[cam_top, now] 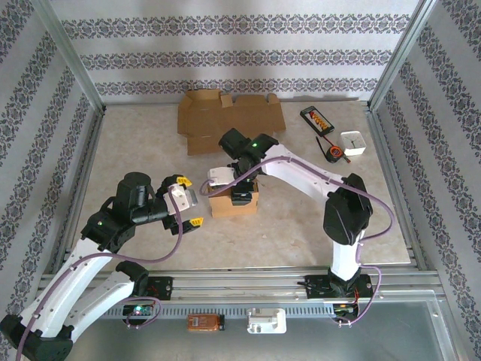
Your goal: Fold the paper box
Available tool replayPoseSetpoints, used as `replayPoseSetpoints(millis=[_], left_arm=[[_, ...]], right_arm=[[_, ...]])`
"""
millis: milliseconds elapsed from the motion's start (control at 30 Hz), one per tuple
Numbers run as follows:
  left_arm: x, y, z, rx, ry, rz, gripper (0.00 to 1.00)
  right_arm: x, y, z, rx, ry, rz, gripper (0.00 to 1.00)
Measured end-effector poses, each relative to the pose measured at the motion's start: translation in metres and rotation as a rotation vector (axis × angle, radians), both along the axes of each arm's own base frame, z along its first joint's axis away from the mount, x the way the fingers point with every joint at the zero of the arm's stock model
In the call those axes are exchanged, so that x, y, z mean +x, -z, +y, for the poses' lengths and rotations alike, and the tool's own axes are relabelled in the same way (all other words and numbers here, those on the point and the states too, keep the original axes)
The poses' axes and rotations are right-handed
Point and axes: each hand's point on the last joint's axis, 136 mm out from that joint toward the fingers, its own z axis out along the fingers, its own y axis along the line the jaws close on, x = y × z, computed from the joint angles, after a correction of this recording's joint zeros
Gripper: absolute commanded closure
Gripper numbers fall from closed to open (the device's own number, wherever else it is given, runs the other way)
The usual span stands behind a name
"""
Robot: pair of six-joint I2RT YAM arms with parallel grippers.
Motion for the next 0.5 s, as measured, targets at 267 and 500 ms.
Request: replayPoseSetpoints(millis=[267,500], left_arm=[[0.011,-0.008,-0.004,-0.121,-0.089,0.055,0.01],[0.048,-0.011,0.003,-0.389,-0.421,0.29,0.0]], right_arm=[[0.008,-0.075,-0.008,0.311,0.242,-0.064,0.28],[0.009,-0.101,-0.051,0.583,0.671,0.017,0.32]])
